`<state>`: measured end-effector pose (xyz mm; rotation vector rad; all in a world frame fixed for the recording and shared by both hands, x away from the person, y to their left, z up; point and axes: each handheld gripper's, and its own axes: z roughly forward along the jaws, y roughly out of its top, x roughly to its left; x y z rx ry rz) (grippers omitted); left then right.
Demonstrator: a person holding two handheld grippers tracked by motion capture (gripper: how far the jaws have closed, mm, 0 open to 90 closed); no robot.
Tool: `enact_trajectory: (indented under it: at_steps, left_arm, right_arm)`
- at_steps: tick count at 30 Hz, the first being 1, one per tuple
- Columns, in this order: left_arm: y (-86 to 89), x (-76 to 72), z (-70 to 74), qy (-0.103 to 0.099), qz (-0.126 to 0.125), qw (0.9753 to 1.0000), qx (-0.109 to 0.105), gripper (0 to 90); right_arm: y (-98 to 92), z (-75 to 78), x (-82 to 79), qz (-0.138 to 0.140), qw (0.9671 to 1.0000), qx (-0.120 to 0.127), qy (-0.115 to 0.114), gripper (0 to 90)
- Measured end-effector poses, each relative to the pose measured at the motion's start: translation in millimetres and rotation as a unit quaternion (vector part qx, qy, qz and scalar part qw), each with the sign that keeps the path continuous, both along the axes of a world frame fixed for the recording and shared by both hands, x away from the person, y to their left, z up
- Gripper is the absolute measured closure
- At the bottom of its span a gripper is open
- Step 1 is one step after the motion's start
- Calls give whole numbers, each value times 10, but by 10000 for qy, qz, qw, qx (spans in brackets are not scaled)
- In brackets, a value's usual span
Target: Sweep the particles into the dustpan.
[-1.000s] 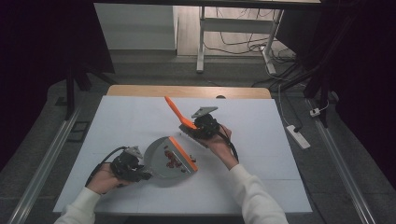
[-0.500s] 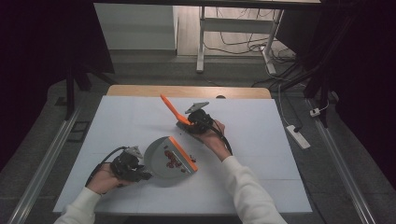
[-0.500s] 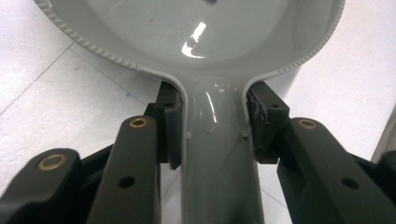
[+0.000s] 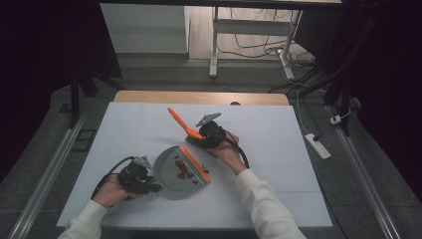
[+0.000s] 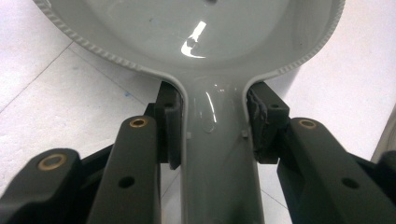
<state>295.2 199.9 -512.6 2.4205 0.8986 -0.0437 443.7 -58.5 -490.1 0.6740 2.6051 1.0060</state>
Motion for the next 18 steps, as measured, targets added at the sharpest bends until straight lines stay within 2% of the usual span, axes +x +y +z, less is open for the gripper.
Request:
enact_trajectory:
  at_steps: [8, 13, 15, 18]
  left_arm:
    - [-3, 0, -1, 3, 7, 10000, -3, 616]
    - [-6, -1, -1, 2, 14, 10000, -5, 616]
    - [-6, -1, 0, 1, 12, 10000, 3, 616]
    - [-7, 0, 0, 5, 10, 10000, 2, 616]
  right_arm:
    - [-13, -5, -169, 167, 9999, -10, -17, 697]
    - [-10, 1, -277, 246, 9997, -5, 47, 697]
    - [-10, 5, -309, 221, 9996, 66, 184, 697]
    - [-11, 7, -375, 223, 9995, 97, 214, 697]
